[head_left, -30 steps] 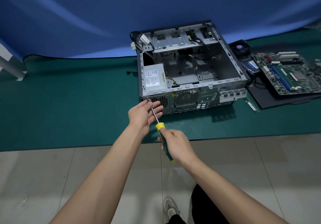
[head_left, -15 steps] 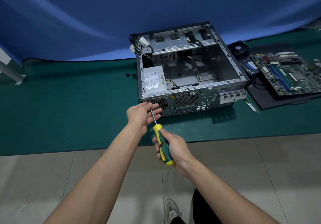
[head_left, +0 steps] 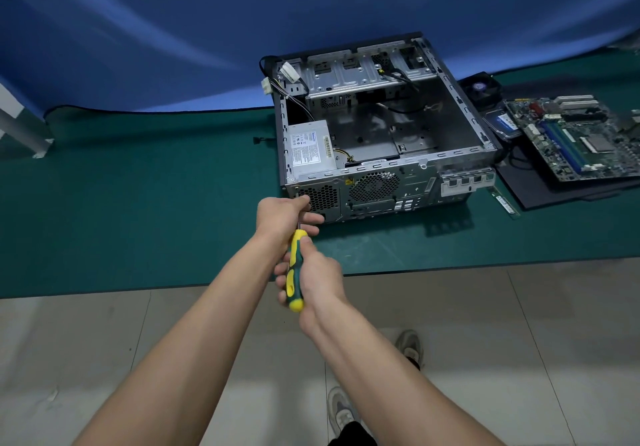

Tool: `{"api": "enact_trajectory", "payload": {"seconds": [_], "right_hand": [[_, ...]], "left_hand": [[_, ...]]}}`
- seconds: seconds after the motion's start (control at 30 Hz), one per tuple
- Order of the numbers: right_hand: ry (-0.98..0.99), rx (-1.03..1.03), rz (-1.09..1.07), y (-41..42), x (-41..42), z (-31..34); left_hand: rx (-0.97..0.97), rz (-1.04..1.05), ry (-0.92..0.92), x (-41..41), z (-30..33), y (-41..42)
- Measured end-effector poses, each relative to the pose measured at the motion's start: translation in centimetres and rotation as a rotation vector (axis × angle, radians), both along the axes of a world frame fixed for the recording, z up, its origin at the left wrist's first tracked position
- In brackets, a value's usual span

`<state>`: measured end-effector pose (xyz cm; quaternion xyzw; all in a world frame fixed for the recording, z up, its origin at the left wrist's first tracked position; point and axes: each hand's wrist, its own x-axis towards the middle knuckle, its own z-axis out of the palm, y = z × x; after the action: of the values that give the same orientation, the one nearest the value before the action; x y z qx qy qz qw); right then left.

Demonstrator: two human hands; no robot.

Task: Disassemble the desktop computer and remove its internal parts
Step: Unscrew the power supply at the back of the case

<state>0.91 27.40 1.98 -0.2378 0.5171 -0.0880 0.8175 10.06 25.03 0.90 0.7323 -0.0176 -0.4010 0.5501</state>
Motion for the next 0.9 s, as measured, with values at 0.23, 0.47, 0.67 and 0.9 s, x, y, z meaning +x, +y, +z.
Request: {"api": "enact_trajectory", "payload": {"seconds": [0.23, 0.47, 0.67, 0.9], "right_hand": [[0.051, -0.033, -0.070, 0.6, 0.7, 0.5], [0.288, -0.405, 0.139, 0.6, -0.8, -1.6], [-0.084, -0.101, 0.271, -1.0, -1.5, -0.9], [0.117, -0.385, 0.234, -0.4, -0.4, -1.9]], "left_hand": [[0.110, -0.143, -0.075, 0.2, 1.3, 1.1], [0.108, -0.192, -0.071, -0.4, 1.0, 1.5], [0.035, -0.173, -0.023, 0.1, 0.7, 1.1], [0.069, -0.205, 0.025, 0.4, 0.9, 1.5]]}}
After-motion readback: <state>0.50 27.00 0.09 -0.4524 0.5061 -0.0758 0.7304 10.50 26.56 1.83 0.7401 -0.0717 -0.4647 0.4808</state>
